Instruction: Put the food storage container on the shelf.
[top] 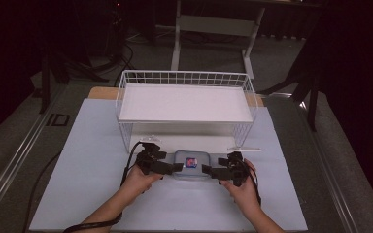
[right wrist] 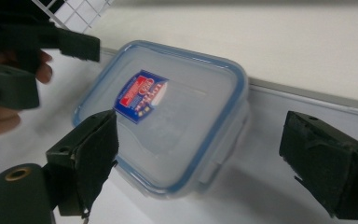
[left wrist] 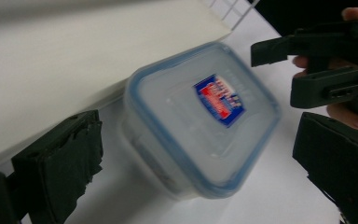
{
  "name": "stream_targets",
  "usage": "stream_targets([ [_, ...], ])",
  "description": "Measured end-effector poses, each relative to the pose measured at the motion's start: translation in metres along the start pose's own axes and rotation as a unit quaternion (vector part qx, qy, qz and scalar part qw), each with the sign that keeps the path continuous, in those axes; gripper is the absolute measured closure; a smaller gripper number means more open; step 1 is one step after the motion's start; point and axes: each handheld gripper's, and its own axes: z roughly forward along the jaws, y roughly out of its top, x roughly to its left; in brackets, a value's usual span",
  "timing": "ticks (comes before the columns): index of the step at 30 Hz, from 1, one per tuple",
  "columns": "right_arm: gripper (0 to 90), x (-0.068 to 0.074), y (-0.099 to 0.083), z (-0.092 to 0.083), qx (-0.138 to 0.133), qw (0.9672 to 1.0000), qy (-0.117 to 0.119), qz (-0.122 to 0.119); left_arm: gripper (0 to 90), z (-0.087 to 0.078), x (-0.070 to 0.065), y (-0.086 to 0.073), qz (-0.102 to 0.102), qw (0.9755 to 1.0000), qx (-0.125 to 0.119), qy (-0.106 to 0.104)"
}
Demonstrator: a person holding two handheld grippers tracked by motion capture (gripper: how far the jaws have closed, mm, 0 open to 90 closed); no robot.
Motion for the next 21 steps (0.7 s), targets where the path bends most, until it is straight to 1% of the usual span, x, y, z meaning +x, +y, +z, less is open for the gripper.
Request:
stream_targets([
  [1,11.7,0.0,0.0,0.003,0.003,1.0,0.006,0.004,2.4,0.001,0.001,-0.001,-0.007,1.0,0.001,0.004],
  [3,13.9,0.001,0.0,0.007,0.012,0.9999,0.0,0.002,4.2,0.004,0.003,-0.002,-0.013,0.9999,0.003,0.007],
  [5,13.8,0.001,0.001,0.011,0.019,0.9998,-0.007,0.007,6.6,0.006,0.004,-0.003,-0.023,0.9996,0.006,0.013],
  [6,13.9,0.0,0.001,0.013,0.025,0.9996,-0.002,0.012,8.5,0.007,0.004,-0.003,-0.029,0.9995,0.007,0.015],
  [8,14.9,-0.002,0.002,0.016,0.029,0.9994,-0.007,0.017,15.3,0.009,0.005,-0.004,-0.038,0.9991,0.007,0.016],
  [10,17.9,-0.004,0.001,0.017,0.031,0.9991,0.0,0.028,15.4,0.012,0.006,-0.004,-0.043,0.9989,0.016,0.012],
  [11,19.0,-0.004,0.001,0.018,0.035,0.9989,0.001,0.032,16.2,0.013,0.006,-0.005,-0.045,0.9987,0.02,0.014],
  [13,20.0,-0.005,0.0,0.019,0.039,0.9984,0.008,0.04,21.3,0.015,0.006,-0.006,-0.05,0.9983,0.026,0.015],
  [14,20.0,-0.005,0.0,0.02,0.04,0.9983,0.011,0.041,21.3,0.016,0.007,-0.007,-0.052,0.9981,0.027,0.017],
  [15,20.3,-0.004,0.0,0.021,0.041,0.9982,0.012,0.041,21.9,0.017,0.007,-0.008,-0.056,0.998,0.027,0.011],
  [17,23.2,-0.004,0.0,0.021,0.043,0.9977,0.019,0.05,23.3,0.017,0.007,-0.008,-0.058,0.9979,0.029,0.005],
  [20,24.8,-0.004,0.0,0.023,0.048,0.9965,0.029,0.061,30.9,0.018,0.006,-0.008,-0.065,0.9973,0.032,-0.013],
  [21,24.9,-0.004,0.0,0.023,0.049,0.9963,0.031,0.064,31.4,0.019,0.006,-0.008,-0.065,0.9972,0.035,-0.013],
])
